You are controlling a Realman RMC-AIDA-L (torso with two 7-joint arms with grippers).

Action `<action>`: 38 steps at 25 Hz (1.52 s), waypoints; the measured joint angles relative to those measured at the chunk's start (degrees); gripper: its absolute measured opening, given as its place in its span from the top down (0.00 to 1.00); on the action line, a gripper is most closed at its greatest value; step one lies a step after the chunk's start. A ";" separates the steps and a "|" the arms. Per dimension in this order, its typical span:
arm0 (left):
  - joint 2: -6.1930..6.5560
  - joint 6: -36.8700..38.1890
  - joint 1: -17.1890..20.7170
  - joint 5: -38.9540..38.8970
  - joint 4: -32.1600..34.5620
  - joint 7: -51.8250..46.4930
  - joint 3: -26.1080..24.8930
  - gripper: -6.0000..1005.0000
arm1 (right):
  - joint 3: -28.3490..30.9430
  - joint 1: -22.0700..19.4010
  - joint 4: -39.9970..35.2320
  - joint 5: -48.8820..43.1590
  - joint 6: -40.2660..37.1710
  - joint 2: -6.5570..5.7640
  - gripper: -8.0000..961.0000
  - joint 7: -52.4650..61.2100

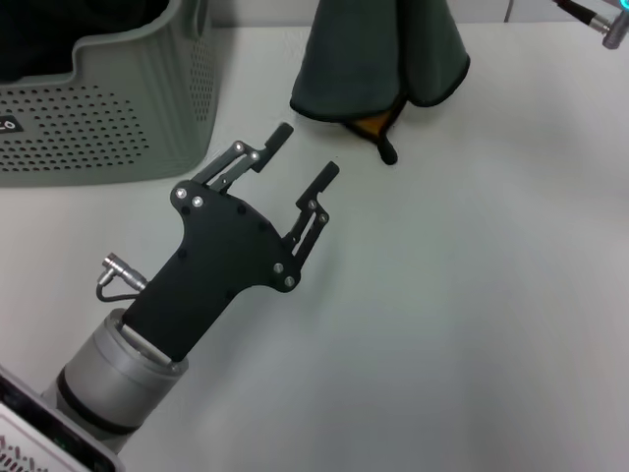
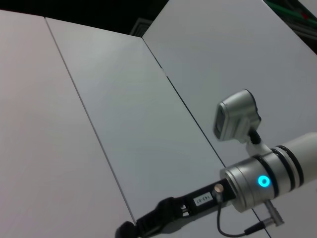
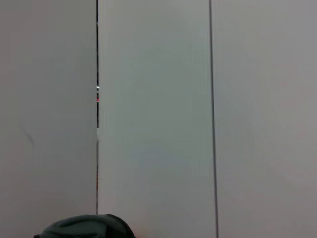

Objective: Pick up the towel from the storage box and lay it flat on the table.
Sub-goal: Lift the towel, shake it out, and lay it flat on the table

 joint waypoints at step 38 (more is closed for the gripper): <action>0.03 -15.64 -3.92 -6.78 5.07 48.62 -0.49 0.18 | -3.16 6.81 -1.93 15.03 -5.62 -0.01 0.97 0.26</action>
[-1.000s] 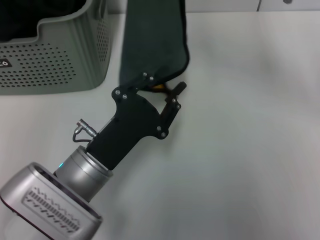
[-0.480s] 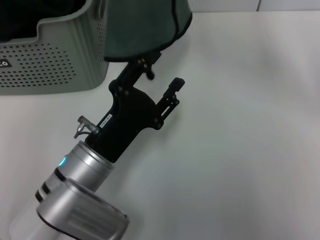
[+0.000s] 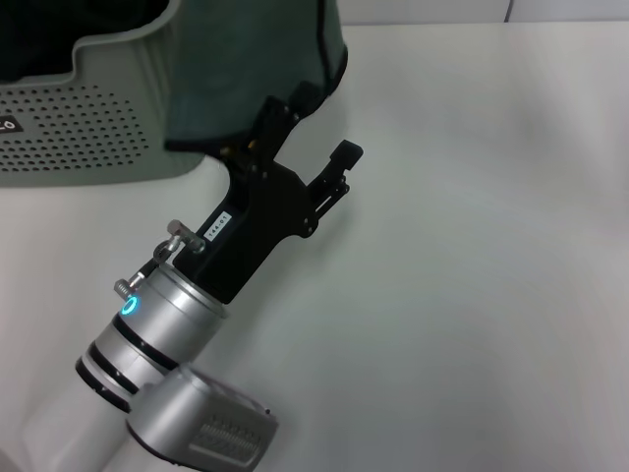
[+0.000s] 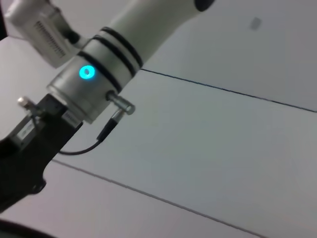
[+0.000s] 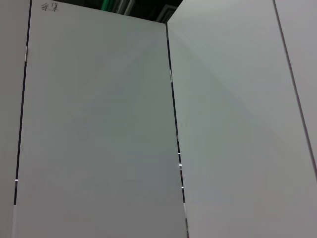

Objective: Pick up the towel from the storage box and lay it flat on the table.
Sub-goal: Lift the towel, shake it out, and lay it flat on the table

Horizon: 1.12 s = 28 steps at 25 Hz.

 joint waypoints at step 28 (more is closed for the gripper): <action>-0.08 5.11 0.66 -1.03 -0.53 18.10 -1.09 0.17 | -1.18 -0.41 5.74 6.43 -5.24 0.01 0.97 -0.09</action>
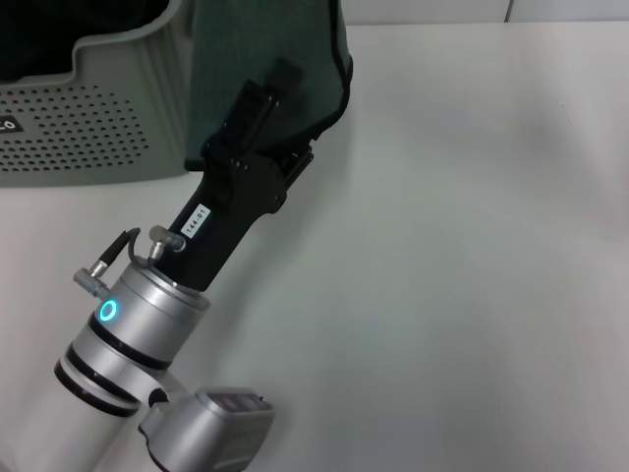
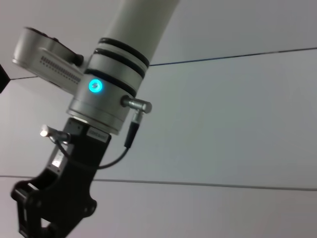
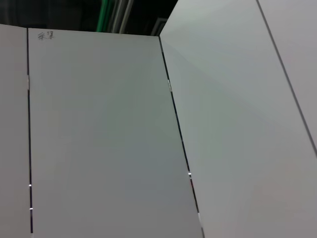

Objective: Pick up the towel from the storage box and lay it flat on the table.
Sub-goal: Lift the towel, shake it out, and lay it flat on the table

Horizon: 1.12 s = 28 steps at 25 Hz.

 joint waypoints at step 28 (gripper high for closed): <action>0.00 -2.62 -0.87 0.31 0.61 -0.14 3.26 0.17 | -1.05 2.53 5.51 5.98 -2.59 0.09 0.96 -1.76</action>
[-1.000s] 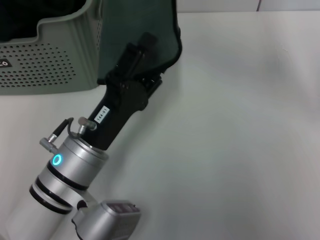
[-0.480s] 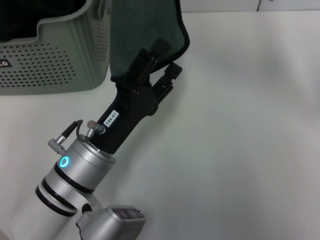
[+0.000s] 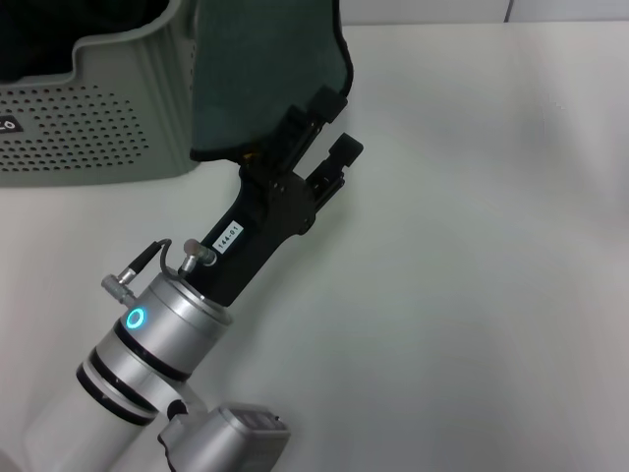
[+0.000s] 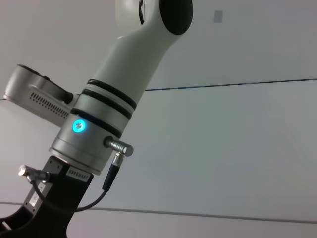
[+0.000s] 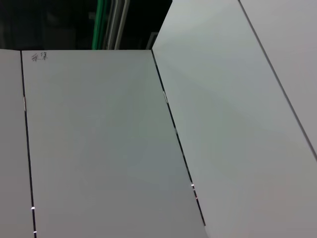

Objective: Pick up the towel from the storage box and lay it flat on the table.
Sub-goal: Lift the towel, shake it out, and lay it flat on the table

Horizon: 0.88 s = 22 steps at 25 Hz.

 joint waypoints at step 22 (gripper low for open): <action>0.00 0.35 -1.28 -0.46 -0.27 3.01 -0.58 0.17 | -4.03 -0.66 0.52 1.27 -1.37 0.00 0.96 -0.08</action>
